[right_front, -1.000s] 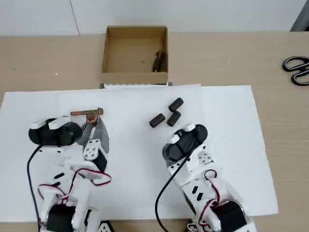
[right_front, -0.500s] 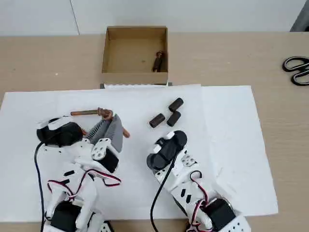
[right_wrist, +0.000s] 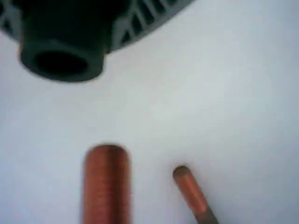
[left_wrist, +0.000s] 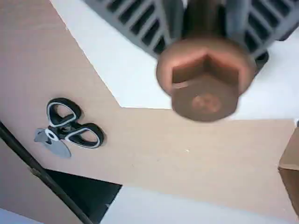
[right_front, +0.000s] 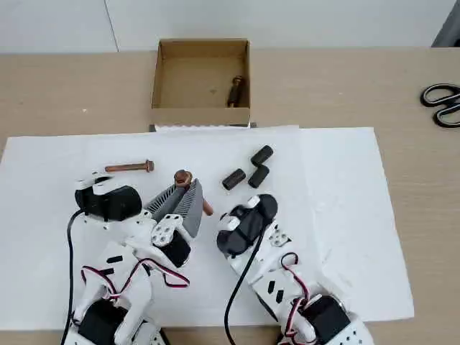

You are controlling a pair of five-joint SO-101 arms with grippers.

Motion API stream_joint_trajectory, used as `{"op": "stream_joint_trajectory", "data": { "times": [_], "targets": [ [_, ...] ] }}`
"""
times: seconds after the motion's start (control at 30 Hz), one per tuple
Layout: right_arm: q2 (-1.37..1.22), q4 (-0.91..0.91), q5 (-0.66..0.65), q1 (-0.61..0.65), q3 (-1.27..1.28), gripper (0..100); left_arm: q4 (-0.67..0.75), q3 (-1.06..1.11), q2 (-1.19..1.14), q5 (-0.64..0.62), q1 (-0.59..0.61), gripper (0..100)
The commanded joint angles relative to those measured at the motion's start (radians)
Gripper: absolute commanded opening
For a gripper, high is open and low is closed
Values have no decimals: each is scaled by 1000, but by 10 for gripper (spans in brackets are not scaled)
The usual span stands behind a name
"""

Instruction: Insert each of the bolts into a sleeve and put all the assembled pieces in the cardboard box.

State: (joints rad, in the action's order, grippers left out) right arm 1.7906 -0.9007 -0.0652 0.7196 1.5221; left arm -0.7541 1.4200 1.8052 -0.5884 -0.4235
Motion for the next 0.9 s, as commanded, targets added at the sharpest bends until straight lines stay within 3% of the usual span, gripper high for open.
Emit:
{"op": "stream_joint_trajectory", "data": {
  "times": [0.0, 0.87],
  "targets": [
    [8, 27, 8, 41, -5, 2, 35, -5, 6, -6, -15, 5],
    [8, 91, 3, 48, -21, 2, -20, 12, 6, -6, -69, 5]
  ]
}}
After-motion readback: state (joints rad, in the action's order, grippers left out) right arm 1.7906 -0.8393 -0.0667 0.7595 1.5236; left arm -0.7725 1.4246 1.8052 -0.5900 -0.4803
